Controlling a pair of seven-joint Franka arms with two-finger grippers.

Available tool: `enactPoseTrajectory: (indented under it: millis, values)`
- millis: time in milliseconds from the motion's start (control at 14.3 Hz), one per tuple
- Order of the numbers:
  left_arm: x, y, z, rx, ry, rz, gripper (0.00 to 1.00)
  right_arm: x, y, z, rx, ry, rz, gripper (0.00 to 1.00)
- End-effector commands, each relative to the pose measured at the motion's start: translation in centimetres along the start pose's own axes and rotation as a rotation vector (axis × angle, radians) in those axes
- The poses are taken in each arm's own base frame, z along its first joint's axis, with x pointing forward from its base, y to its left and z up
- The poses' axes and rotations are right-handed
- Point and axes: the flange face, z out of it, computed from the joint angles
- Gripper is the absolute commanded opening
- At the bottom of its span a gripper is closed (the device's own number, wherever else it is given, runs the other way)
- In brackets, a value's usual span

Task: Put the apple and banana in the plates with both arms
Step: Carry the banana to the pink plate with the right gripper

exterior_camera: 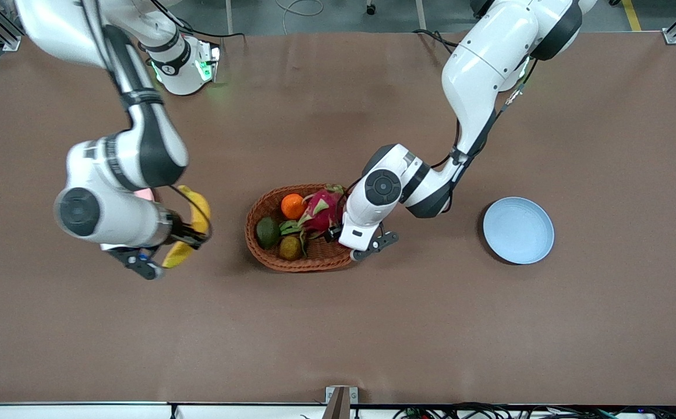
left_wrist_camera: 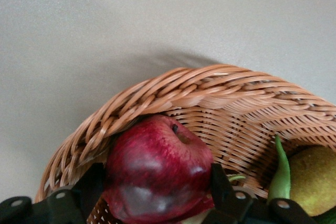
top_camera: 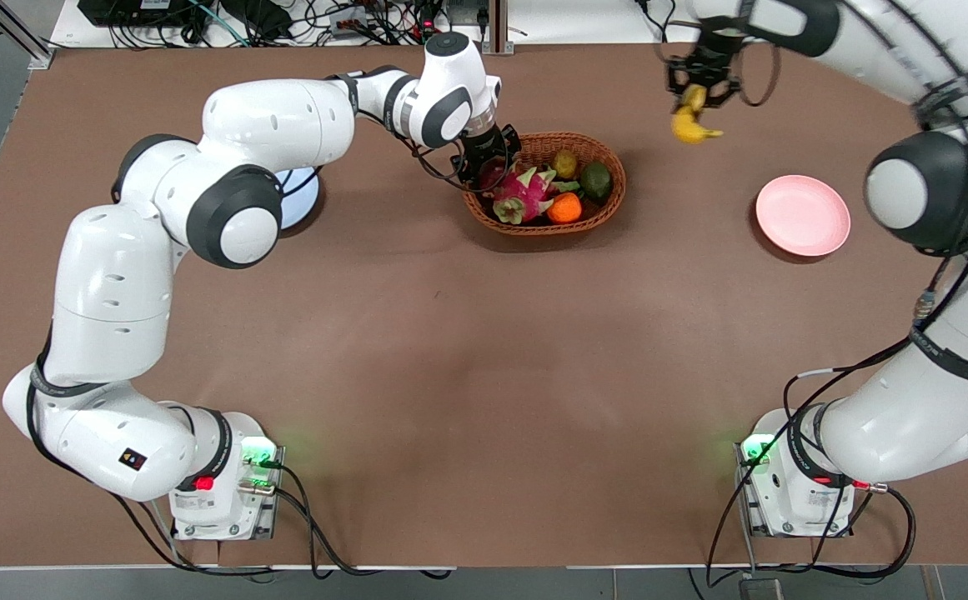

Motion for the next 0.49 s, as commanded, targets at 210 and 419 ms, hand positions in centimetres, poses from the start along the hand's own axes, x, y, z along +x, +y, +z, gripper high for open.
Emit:
enactPoseTrajectory:
  millis: [210,419]
  values:
    - [0.2,1.1,-4.0,-0.025,0.044,-0.004,0.48,4.1,18.8,2.8,0.084,-0.094,-0.288,0.02]
    - [0.3,1.3,-7.0,-0.032,0.053,-0.005,0.48,4.7,26.0,6.2,0.203,-0.129,-0.366,0.02]
